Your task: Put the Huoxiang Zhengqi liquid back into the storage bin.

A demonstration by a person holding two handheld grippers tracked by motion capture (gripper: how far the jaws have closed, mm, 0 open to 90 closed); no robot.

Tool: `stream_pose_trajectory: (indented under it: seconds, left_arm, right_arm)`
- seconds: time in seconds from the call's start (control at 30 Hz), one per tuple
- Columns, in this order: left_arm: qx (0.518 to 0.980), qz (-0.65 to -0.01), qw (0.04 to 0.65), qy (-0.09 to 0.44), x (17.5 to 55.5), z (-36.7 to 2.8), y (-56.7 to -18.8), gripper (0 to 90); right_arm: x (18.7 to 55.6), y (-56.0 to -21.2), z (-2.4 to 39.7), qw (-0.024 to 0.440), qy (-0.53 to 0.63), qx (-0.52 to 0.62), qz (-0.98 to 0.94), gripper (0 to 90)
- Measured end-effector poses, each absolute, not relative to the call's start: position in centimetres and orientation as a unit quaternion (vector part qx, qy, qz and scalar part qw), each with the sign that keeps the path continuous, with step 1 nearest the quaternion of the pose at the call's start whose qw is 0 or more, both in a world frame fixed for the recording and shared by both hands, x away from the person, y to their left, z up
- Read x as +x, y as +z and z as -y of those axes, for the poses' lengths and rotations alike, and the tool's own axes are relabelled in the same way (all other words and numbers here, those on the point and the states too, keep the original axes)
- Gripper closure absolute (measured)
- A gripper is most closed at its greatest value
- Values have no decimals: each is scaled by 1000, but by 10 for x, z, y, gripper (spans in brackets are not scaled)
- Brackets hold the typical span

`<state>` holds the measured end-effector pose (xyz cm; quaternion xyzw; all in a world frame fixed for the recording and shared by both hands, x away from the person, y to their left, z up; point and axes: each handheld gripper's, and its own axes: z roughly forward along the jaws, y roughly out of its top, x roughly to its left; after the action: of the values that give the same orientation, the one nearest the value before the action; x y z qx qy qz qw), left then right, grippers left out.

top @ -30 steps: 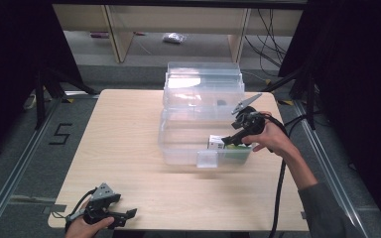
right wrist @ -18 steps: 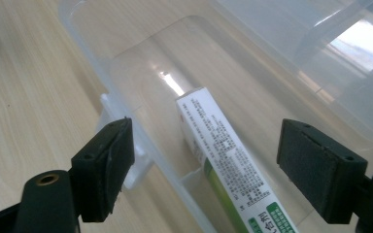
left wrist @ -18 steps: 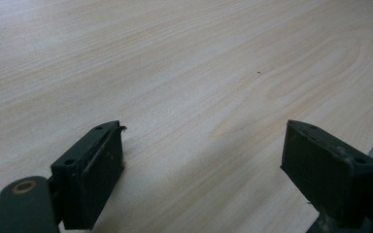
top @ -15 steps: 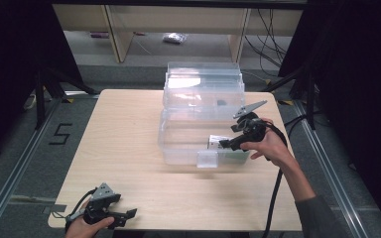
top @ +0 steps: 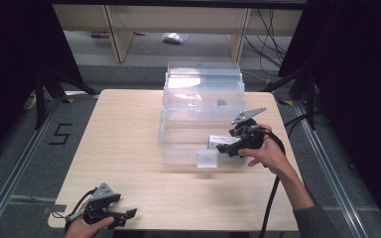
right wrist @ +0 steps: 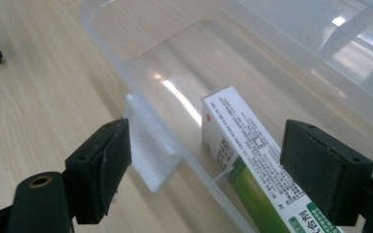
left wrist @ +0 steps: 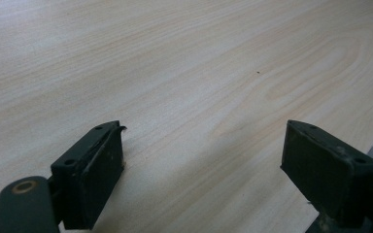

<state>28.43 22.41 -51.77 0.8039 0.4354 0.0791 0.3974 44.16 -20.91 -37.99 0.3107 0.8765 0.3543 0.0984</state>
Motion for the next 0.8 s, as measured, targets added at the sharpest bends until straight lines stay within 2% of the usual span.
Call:
stream_pose_trajectory:
  seconds: [0.8]
  left_arm:
    - [804, -436, 397, 80, 284, -224, -518, 149]
  right_arm:
    - [410, -389, 214, 110, 375, 314, -865, 198]
